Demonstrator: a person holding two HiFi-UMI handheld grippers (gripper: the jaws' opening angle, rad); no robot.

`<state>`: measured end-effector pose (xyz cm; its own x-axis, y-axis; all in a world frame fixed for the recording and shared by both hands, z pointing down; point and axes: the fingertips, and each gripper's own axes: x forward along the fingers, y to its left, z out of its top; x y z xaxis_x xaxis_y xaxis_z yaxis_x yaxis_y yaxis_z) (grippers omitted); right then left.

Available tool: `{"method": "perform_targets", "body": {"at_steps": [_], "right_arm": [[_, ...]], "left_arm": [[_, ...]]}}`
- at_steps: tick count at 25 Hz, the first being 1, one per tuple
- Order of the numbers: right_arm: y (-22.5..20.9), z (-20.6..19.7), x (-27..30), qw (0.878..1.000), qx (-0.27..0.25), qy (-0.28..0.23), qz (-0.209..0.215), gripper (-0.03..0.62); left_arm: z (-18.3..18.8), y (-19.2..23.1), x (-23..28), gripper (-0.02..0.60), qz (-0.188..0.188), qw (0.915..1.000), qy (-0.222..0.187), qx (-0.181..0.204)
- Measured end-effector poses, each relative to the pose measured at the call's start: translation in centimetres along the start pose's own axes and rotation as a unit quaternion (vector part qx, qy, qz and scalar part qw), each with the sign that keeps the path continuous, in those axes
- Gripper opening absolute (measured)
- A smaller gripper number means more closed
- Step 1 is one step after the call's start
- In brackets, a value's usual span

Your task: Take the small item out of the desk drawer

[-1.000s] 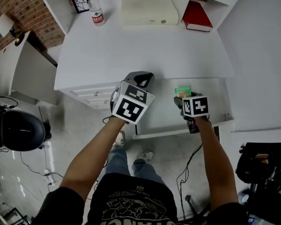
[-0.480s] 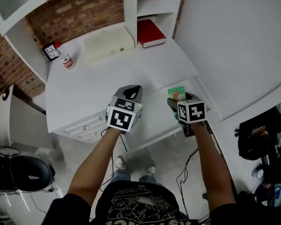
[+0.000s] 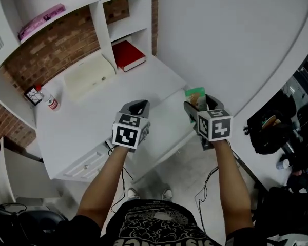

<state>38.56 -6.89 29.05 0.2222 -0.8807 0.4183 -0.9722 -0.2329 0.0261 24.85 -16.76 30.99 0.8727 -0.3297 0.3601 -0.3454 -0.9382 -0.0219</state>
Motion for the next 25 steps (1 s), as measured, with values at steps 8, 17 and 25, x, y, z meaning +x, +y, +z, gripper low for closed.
{"method": "perform_targets", "body": {"at_steps": [8,17,25], "right_arm": [[-3.5,2.8,-5.5,0.993,0.034,-0.080,-0.078,0.353],[-5.3,3.2,-8.2,0.986,0.024,-0.102,-0.129,0.353],[-5.0,3.1,-8.8,0.986,0.019,-0.101,-0.131,0.353]], "left_arm": [[2.4,-2.8,1.7,0.008,-0.032,0.9986,-0.011,0.042],[3.2,-3.9,2.5,0.009,-0.054,0.9971,-0.019,0.049],[3.5,-3.7,1.6,0.008,-0.050,0.9976,-0.026,0.039]]}}
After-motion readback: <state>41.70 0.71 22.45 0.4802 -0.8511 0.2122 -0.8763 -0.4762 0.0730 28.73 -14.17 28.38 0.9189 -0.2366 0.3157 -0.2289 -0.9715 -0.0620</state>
